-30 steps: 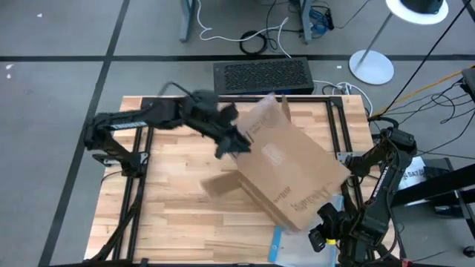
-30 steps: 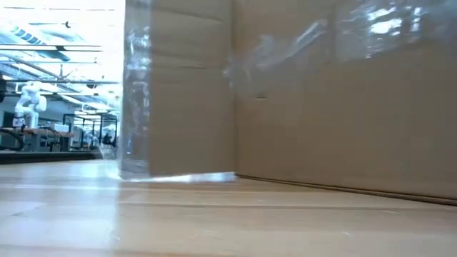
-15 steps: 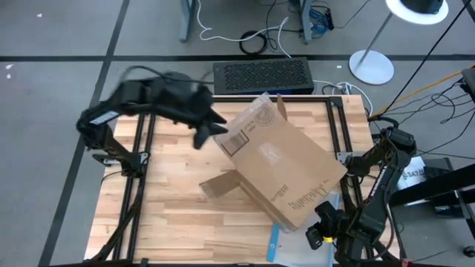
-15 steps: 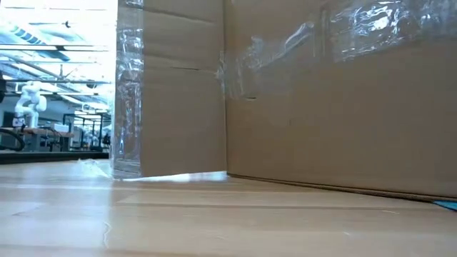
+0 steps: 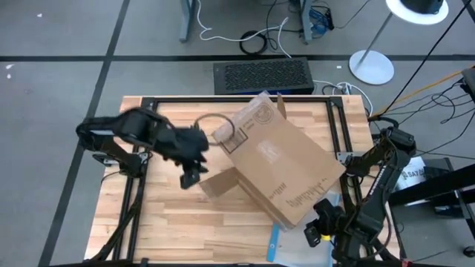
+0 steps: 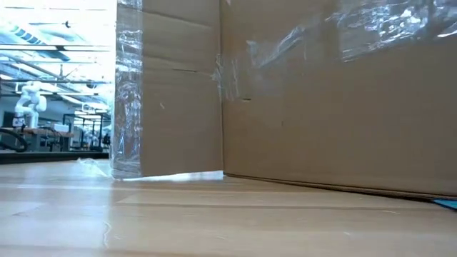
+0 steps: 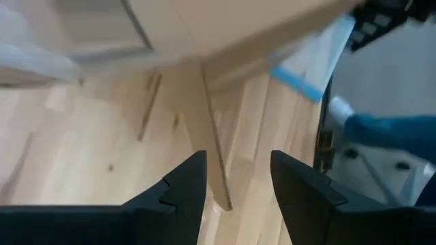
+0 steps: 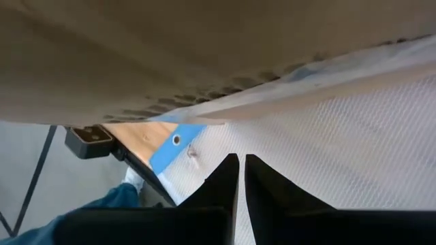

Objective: Unpack boxes
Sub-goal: Remove all the items from the box on to the table

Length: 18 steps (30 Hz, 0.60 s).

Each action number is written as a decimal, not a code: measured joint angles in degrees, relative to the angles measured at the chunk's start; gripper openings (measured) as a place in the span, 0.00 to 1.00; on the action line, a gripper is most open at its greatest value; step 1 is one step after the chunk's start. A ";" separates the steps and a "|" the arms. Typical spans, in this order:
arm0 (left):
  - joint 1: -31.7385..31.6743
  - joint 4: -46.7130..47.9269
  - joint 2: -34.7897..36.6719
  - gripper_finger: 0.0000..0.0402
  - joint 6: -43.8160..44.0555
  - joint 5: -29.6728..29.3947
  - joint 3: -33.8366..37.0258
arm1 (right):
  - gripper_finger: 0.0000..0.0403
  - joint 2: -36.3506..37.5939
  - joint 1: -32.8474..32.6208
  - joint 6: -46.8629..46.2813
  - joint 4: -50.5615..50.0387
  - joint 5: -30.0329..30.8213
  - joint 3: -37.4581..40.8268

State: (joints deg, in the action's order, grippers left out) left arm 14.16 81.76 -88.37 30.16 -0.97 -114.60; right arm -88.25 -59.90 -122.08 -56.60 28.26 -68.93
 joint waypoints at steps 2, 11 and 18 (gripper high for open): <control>0.33 -3.79 -0.03 0.41 0.65 -0.15 4.11 | 0.04 0.00 0.22 0.24 -0.17 0.54 0.00; -4.43 -22.29 -0.16 0.41 3.55 1.01 20.73 | 0.04 0.00 0.33 1.74 0.02 0.76 0.00; -7.20 -31.54 -1.92 0.41 1.99 2.54 22.90 | 0.04 0.02 0.70 3.53 0.68 0.59 0.00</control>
State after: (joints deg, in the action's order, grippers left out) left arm 6.96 50.23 -90.29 32.15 1.57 -91.70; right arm -88.23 -59.20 -118.55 -55.92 28.85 -68.93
